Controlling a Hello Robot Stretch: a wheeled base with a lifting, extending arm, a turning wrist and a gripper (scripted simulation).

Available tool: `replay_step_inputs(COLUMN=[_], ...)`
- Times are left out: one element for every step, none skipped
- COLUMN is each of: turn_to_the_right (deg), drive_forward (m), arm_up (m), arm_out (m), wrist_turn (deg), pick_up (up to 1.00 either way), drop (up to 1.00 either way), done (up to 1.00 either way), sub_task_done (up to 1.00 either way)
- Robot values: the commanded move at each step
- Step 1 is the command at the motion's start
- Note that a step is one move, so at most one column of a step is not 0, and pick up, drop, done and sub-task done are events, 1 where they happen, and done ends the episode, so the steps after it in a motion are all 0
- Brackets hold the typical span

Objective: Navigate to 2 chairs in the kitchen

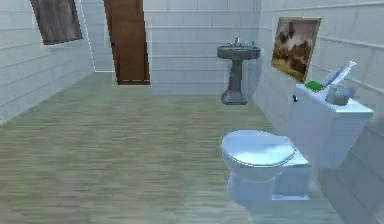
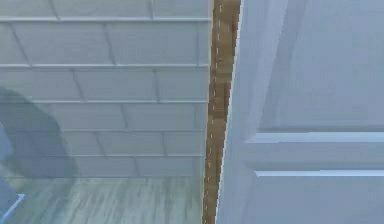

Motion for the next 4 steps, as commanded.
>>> replay_step_inputs(turn_to_the_right=[-39.0,0.0,-21.0,0.0], drive_forward=[0.00,0.30,0.00,1.00], arm_up=[0.00,0.00,0.00,0.00], arm_out=[0.00,0.00,0.00,0.00], wrist_turn=[0.0,0.0,0.0,0.0], pick_up=[0.00,0.00,0.00,0.00], drop=[0.00,0.00,0.00,0.00], done=[0.00,0.00,0.00,0.00], sub_task_done=[0.00,0.00,0.00,0.00])
